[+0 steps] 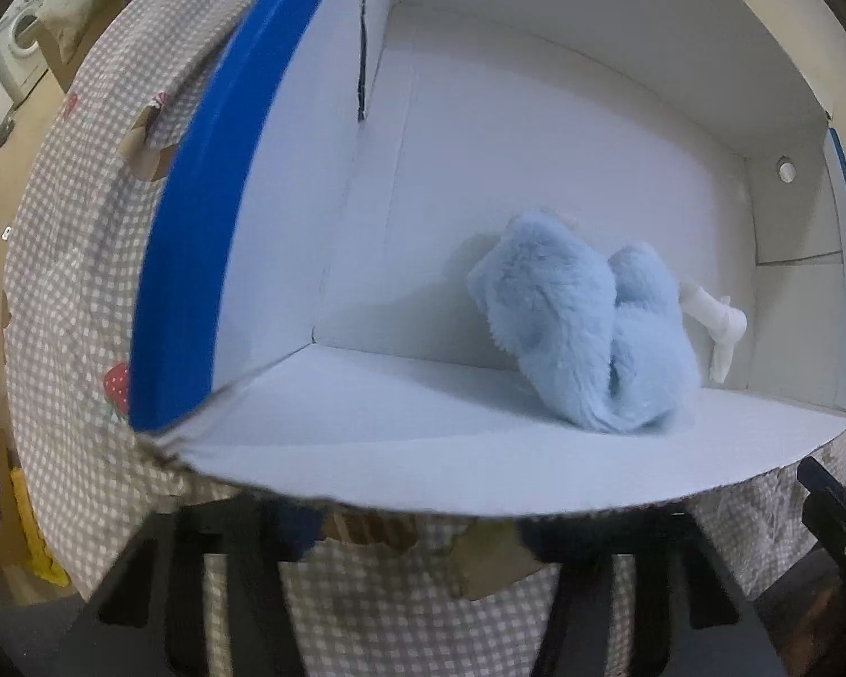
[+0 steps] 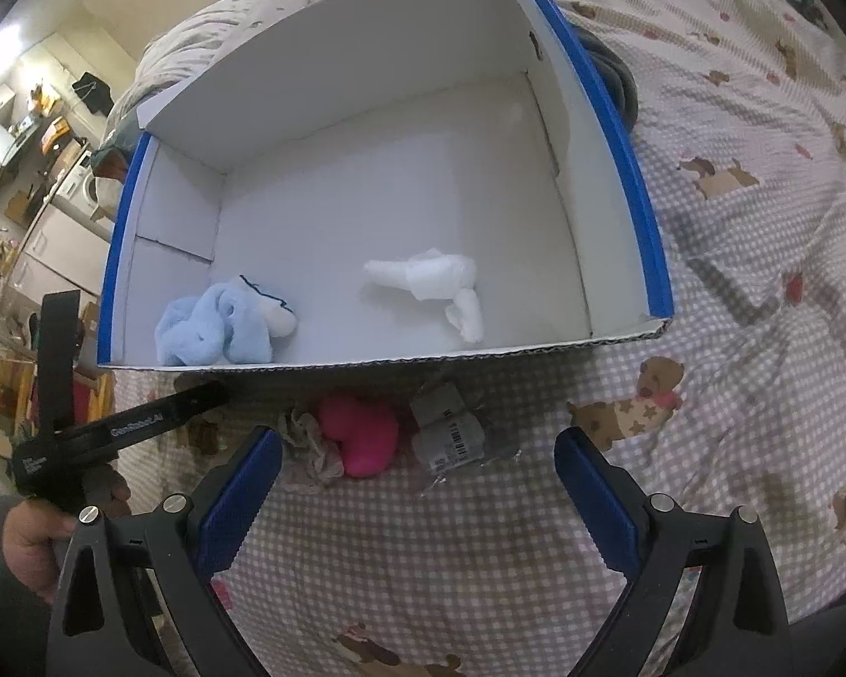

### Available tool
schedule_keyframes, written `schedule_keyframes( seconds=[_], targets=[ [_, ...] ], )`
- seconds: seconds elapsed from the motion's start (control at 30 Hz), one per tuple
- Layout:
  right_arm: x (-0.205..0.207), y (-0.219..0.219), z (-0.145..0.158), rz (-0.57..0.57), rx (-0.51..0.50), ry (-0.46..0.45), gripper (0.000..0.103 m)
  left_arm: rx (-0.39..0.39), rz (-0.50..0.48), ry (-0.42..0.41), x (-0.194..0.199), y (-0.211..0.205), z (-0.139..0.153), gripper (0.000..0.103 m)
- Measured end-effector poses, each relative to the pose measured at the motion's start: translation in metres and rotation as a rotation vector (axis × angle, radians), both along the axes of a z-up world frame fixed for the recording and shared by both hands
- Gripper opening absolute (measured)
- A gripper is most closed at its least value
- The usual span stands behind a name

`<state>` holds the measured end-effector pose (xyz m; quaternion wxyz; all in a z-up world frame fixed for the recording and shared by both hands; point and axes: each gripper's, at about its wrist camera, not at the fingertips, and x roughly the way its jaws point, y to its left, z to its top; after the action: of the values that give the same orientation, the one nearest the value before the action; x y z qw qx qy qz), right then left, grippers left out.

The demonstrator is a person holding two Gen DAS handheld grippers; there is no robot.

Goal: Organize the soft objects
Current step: 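Grasp the cream lace scrunchie with the left tool while the right tool grasps the plastic packet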

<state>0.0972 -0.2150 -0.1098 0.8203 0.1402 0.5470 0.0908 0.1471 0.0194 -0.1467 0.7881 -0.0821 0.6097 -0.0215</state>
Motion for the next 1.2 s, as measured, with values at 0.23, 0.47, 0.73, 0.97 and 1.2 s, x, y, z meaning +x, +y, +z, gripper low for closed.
schedule_keyframes(
  seconds=[0.23,0.47,0.73,0.97,1.2],
  targets=[
    [-0.002,-0.004,0.004,-0.012,0.013,-0.011,0.103,0.034,-0.022,-0.03,-0.013,0.001,0.013,0.013],
    [-0.005,-0.016,0.006,-0.048,0.051,-0.02,0.103,0.009,-0.048,-0.088,-0.052,-0.002,0.061,0.012],
    [0.0,-0.03,-0.006,-0.091,0.067,0.036,0.089,0.036,-0.063,-0.164,-0.086,0.006,0.101,0.012],
    [0.019,0.003,-0.031,0.021,-0.094,0.11,0.066,0.025,-0.003,-0.113,-0.084,0.011,0.069,0.012],
    [0.036,0.028,-0.061,0.073,-0.244,0.151,0.06,0.046,-0.02,-0.131,-0.081,0.006,0.064,0.012]
  ],
)
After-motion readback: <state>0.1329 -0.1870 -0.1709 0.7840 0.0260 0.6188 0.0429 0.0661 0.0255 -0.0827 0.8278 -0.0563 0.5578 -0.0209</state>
